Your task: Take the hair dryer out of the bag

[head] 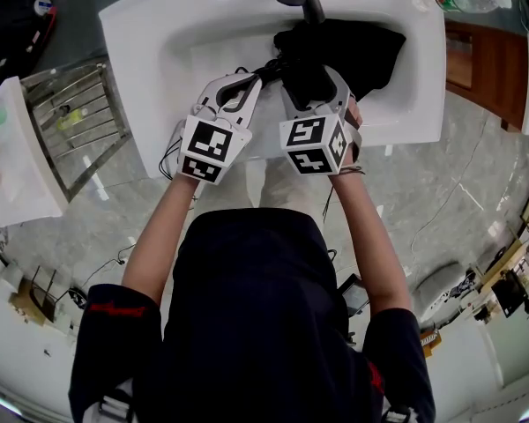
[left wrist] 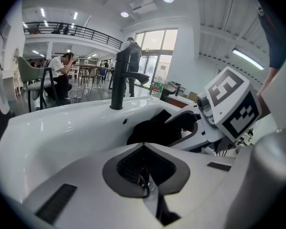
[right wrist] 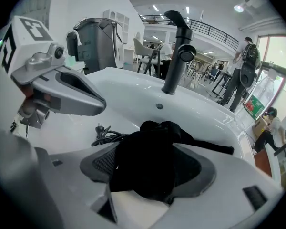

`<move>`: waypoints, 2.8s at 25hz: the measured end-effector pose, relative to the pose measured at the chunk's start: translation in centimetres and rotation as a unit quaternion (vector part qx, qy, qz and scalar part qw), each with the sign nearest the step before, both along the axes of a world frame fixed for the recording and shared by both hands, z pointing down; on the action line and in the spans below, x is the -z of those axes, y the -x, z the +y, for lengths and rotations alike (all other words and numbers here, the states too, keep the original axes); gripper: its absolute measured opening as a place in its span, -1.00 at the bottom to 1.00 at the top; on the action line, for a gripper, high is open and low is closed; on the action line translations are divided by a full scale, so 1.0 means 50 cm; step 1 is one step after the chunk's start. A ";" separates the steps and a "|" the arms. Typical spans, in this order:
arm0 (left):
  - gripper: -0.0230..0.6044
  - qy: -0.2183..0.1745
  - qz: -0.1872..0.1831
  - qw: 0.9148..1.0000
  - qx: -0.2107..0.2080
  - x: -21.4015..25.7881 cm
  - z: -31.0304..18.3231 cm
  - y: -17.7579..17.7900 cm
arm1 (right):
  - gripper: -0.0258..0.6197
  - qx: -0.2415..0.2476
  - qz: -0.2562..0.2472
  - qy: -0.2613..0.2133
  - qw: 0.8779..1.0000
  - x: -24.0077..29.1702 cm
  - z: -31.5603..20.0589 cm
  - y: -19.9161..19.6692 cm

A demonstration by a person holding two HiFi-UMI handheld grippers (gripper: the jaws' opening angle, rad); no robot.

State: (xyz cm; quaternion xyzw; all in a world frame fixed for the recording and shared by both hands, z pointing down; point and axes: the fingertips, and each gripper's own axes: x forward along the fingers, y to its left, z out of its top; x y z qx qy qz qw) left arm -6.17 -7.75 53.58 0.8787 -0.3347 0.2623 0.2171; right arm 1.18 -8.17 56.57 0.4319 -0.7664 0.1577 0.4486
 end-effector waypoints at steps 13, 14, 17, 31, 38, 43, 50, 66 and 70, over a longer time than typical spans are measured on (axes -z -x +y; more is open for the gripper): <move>-0.89 0.012 -0.016 1.000 -0.019 -0.027 0.005 -0.027 | 0.07 -0.070 -0.003 0.035 0.997 -0.032 -0.045 -0.103; -0.89 0.013 -0.018 1.000 -0.021 -0.030 0.005 -0.029 | 0.07 -0.073 -0.007 0.040 0.996 -0.036 -0.046 -0.104; -0.89 0.012 -0.020 0.999 -0.030 -0.035 0.005 -0.041 | 0.07 -0.077 -0.020 0.058 0.995 -0.050 -0.049 -0.108; -0.89 0.008 -0.051 0.996 -0.072 -0.063 0.003 -0.069 | 0.01 -0.093 -0.046 0.124 0.987 -0.073 -0.067 -0.130; -0.88 0.023 -0.082 0.990 -0.109 -0.090 -0.005 -0.093 | -0.26 -0.101 -0.060 0.121 0.986 -0.069 -0.078 -0.143; -0.88 0.030 -0.097 0.988 -0.119 -0.107 -0.021 -0.115 | -0.38 -0.098 -0.070 0.122 0.985 -0.063 -0.079 -0.145; -0.50 0.042 -0.113 0.982 -0.142 -0.132 -0.031 -0.132 | -0.59 -0.083 -0.074 0.117 0.987 -0.058 -0.081 -0.143; -0.18 0.082 -0.141 0.969 -0.187 -0.197 -0.043 -0.182 | -0.68 -0.092 -0.100 0.122 0.983 -0.059 -0.082 -0.151; -0.15 0.079 -0.155 0.965 -0.198 -0.212 -0.047 -0.189 | -0.68 -0.093 -0.104 0.123 0.983 -0.059 -0.084 -0.150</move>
